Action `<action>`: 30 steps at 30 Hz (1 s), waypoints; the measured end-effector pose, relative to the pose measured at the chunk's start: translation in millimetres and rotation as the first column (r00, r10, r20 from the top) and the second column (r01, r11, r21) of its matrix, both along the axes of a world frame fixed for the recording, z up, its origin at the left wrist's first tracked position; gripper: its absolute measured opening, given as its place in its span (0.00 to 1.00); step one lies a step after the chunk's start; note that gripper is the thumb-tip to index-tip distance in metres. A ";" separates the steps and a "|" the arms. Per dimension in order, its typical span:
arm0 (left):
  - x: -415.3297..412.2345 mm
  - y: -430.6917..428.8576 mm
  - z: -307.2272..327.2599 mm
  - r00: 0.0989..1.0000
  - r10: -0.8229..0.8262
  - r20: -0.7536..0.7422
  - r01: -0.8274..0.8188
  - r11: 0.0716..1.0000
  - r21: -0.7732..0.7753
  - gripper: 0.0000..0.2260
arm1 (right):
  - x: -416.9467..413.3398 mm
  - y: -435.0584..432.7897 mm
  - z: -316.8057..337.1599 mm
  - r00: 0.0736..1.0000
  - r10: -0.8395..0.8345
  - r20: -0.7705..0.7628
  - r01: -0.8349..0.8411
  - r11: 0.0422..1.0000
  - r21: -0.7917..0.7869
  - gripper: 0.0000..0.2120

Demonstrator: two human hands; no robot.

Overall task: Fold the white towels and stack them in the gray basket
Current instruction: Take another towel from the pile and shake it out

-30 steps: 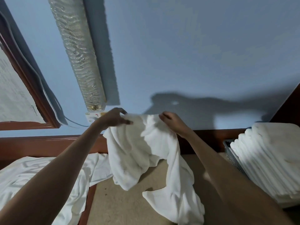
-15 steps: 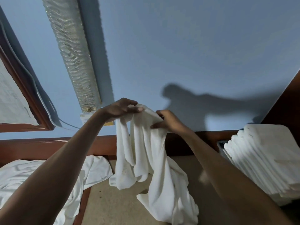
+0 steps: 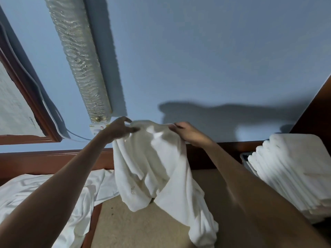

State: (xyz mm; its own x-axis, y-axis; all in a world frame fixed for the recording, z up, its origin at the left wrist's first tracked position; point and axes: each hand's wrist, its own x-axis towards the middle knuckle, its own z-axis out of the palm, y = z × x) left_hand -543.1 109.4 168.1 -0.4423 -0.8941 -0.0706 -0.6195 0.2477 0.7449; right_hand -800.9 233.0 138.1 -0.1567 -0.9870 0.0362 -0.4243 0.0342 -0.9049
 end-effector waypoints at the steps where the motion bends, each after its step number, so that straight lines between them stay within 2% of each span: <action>1: -4.2 5.1 -0.3 0.996 -0.083 0.039 0.082 0.996 0.018 0.34 | 2.7 -1.8 11.0 0.999 0.030 -0.020 -0.030 0.999 -0.012 0.24; 2: -11.9 10.7 -1.0 0.982 -0.185 0.044 0.183 0.982 0.039 0.41 | 5.7 -3.2 22.5 0.998 0.045 -0.046 -0.046 0.999 -0.017 0.26; 3: -20.9 18.2 0.7 0.959 -0.282 0.036 0.280 0.958 0.059 0.43 | 7.7 -5.2 33.3 0.996 0.055 -0.065 -0.057 0.998 -0.018 0.27; 4: -29.9 25.4 3.9 0.933 -0.361 0.016 0.358 0.929 0.094 0.39 | 10.0 -4.6 44.9 0.995 0.066 -0.079 -0.068 0.997 -0.022 0.26; 7: -49.0 38.8 21.6 0.876 -0.479 -0.057 0.482 0.861 0.164 0.14 | 1.4 1.4 66.2 0.993 0.086 -0.085 -0.095 0.989 -0.111 0.28; 9: -55.4 36.4 31.6 0.872 -0.479 -0.103 0.488 0.868 0.094 0.18 | -18.7 6.9 67.0 0.989 0.089 -0.119 -0.105 0.984 -0.141 0.29; 12: -65.5 34.4 44.8 0.883 -0.419 -0.212 0.428 0.904 -0.005 0.19 | -52.1 12.7 50.7 0.948 0.066 -0.312 -0.092 0.993 -0.071 0.21; 14: -77.1 35.8 54.0 0.866 -0.372 -0.335 0.395 0.919 0.000 0.16 | -70.0 14.9 31.4 0.907 0.014 -0.422 -0.024 1.000 -0.019 0.14; 16: -89.0 39.8 62.6 0.854 -0.322 -0.408 0.340 0.940 -0.029 0.14 | -82.0 16.9 6.7 0.872 -0.072 -0.484 0.063 0.997 -0.033 0.08; 19: -98.7 40.2 67.1 0.809 -0.231 -0.540 0.258 0.966 -0.027 0.14 | -96.9 21.4 -26.4 0.854 -0.085 -0.513 0.132 0.990 0.056 0.15; 20: -99.0 38.8 66.5 0.784 -0.198 -0.589 0.244 0.970 -0.002 0.13 | -100.9 23.2 -33.1 0.891 -0.063 -0.449 0.124 0.986 0.107 0.14; 21: -98.3 37.0 65.3 0.768 -0.170 -0.618 0.228 0.973 0.016 0.13 | -104.8 23.6 -37.5 0.947 -0.054 -0.317 0.105 0.984 0.146 0.11; 22: -97.5 34.7 63.0 0.774 -0.140 -0.618 0.193 0.981 0.020 0.13 | -106.2 24.3 -37.3 0.985 -0.065 -0.161 0.091 0.982 0.165 0.08; 24: -95.6 28.1 56.1 0.824 -0.048 -0.564 0.063 0.998 0.006 0.15 | -107.3 19.5 -29.2 0.991 -0.101 0.091 0.090 0.989 0.120 0.05; 27: -90.3 13.8 42.5 0.945 0.086 -0.315 -0.101 0.994 -0.031 0.14 | -101.0 8.7 -1.5 0.927 -0.163 0.339 0.157 0.987 0.045 0.08; 28: -90.2 13.2 38.8 0.974 0.093 -0.206 -0.100 0.995 -0.028 0.14 | -99.1 5.5 11.2 0.907 -0.175 0.383 0.181 0.983 0.020 0.09; 30: -97.1 23.3 35.5 0.999 0.023 -0.049 -0.024 1.000 -0.020 0.23 | -97.9 -1.4 35.5 0.891 -0.143 0.430 0.173 0.985 -0.030 0.10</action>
